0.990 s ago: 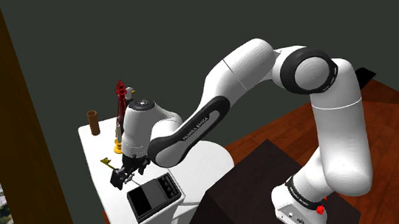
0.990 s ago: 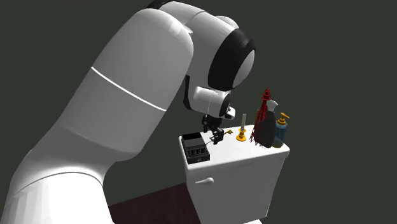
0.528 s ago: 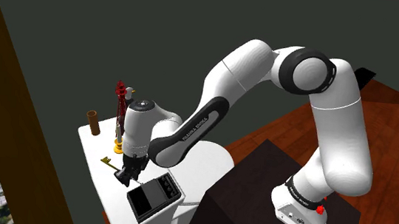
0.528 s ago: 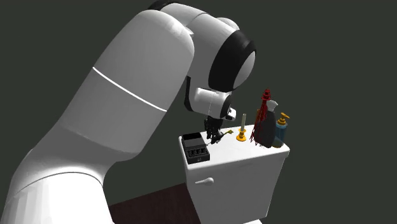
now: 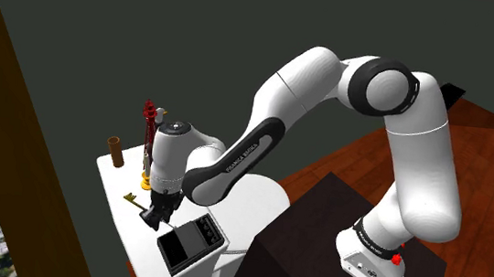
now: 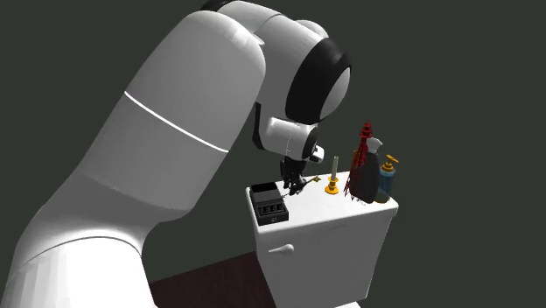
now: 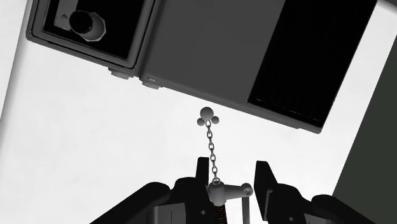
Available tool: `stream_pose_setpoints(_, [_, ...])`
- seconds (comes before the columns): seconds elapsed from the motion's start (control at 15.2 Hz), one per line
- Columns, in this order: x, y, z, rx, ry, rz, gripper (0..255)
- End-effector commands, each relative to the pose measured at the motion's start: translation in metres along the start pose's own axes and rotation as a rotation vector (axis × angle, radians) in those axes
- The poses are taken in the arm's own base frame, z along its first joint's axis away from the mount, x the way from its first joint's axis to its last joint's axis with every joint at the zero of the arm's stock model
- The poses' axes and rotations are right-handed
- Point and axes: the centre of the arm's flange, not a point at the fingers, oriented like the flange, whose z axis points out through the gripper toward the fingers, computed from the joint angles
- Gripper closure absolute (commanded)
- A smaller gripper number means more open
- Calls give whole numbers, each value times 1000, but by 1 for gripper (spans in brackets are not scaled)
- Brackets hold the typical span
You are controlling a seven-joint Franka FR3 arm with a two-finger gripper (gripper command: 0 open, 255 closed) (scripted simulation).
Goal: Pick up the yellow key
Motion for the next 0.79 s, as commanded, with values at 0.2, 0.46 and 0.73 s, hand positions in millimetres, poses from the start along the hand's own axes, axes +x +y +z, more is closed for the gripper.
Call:
stream_pose_setpoints(0.2, [-2, -5, -25, 0, 0, -1, 255])
stream_pose_setpoints(0.46, [-3, -8, -46, 0, 0, -1, 255])
stream_pose_setpoints(0.73, [-4, -12, -67, 0, 0, -1, 255])
